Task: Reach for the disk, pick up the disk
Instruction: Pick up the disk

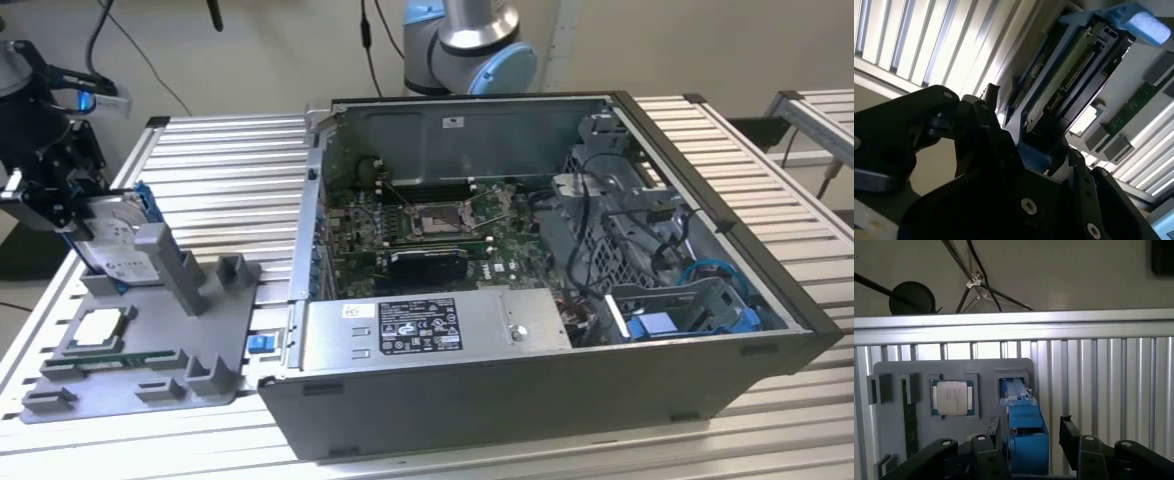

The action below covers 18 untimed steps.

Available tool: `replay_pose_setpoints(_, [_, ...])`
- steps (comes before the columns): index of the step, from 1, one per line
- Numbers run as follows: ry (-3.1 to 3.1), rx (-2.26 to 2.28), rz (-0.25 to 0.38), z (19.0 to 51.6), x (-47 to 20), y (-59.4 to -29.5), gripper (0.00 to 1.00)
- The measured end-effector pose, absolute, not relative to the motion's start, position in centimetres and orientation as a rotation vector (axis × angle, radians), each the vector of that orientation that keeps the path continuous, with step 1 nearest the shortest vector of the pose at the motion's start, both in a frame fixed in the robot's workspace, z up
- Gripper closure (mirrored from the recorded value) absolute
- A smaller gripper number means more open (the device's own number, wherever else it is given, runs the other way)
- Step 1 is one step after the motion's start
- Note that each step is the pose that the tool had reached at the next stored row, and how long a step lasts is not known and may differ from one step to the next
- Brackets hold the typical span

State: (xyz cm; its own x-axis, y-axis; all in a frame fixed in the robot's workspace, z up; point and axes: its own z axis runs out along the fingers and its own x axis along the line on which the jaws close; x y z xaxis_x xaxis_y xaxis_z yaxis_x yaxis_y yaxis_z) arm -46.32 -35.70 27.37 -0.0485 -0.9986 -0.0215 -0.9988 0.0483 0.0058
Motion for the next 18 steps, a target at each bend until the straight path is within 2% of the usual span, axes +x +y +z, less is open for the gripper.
replay_pose_setpoints(18, [2.252, -2.146, 0.060, 26.37, -46.29, -35.76, 0.00])
